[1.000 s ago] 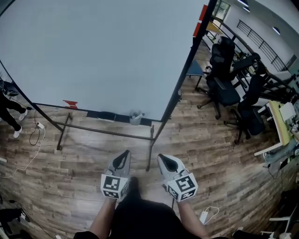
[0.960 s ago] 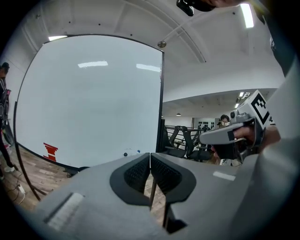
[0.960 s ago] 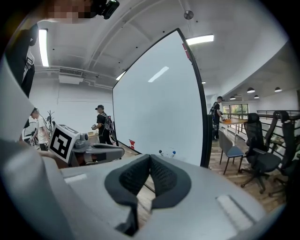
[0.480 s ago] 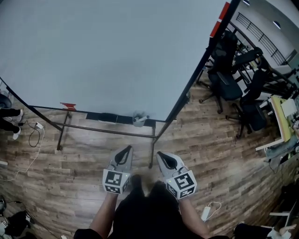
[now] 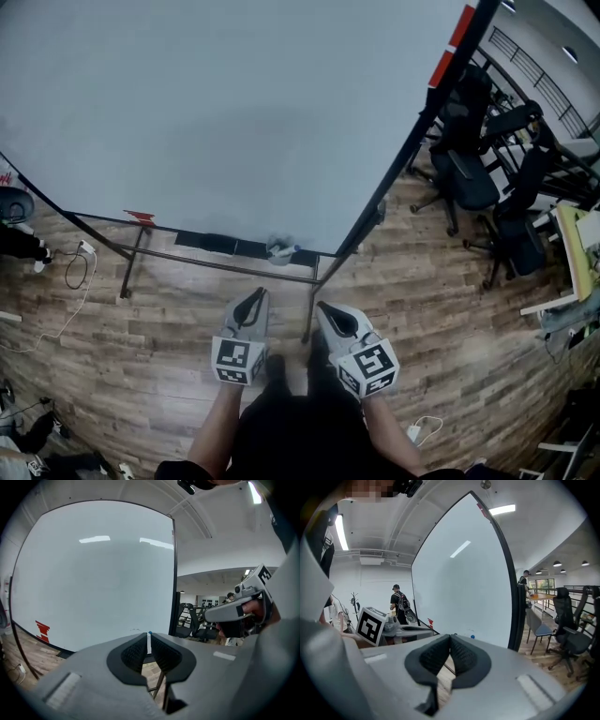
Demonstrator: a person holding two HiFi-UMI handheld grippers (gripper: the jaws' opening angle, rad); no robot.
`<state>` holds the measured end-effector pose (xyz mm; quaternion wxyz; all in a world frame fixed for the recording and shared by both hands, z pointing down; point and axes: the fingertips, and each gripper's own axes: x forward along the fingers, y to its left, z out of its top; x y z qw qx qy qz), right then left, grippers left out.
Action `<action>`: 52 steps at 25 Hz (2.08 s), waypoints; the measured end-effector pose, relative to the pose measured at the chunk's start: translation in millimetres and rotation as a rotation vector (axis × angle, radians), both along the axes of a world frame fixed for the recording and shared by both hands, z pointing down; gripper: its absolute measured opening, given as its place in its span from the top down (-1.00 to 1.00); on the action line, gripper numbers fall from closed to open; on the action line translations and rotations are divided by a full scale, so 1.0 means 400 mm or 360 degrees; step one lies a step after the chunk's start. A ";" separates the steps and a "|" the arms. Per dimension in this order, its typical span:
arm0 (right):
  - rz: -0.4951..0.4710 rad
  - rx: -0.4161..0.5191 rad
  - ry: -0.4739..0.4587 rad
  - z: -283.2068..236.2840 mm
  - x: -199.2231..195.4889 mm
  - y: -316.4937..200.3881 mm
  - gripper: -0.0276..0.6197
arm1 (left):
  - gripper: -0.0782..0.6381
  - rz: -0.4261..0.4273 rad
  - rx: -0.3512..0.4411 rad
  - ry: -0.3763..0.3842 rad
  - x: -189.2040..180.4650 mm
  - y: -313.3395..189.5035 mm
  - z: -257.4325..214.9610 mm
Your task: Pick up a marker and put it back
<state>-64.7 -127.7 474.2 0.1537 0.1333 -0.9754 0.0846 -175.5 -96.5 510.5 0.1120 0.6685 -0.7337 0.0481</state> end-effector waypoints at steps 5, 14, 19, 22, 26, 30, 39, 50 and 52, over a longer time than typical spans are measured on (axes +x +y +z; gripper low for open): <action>-0.0101 -0.0007 -0.0022 -0.015 -0.023 -0.059 0.91 | 0.72 -0.0123 -0.0024 -0.0033 -0.031 -0.061 0.012; -0.0180 -0.0019 -0.0005 0.000 -0.054 -0.128 0.91 | 0.48 -0.0210 -0.0118 0.0002 -0.071 -0.145 0.092; -0.0181 -0.0026 0.0023 0.010 -0.048 -0.140 0.91 | 0.43 -0.0227 -0.0172 0.0028 -0.096 -0.177 0.143; -0.0169 -0.0026 0.0044 0.020 -0.040 -0.153 0.91 | 0.41 -0.0221 -0.0183 0.0032 -0.105 -0.200 0.159; -0.0153 -0.0027 0.0048 0.021 -0.037 -0.162 0.91 | 0.41 -0.0214 -0.0191 0.0038 -0.113 -0.215 0.169; -0.0137 -0.0024 0.0053 0.023 -0.030 -0.171 0.91 | 0.41 -0.0210 -0.0192 0.0043 -0.116 -0.228 0.178; -0.0094 -0.0020 0.0064 0.024 -0.012 -0.188 0.91 | 0.46 -0.0217 -0.0196 0.0027 -0.120 -0.250 0.180; -0.0066 -0.0024 0.0053 0.018 -0.006 -0.193 0.91 | 0.54 -0.0234 -0.0208 0.0020 -0.131 -0.252 0.179; -0.0063 -0.0024 0.0052 0.019 -0.005 -0.192 0.91 | 0.54 -0.0237 -0.0200 0.0016 -0.132 -0.252 0.175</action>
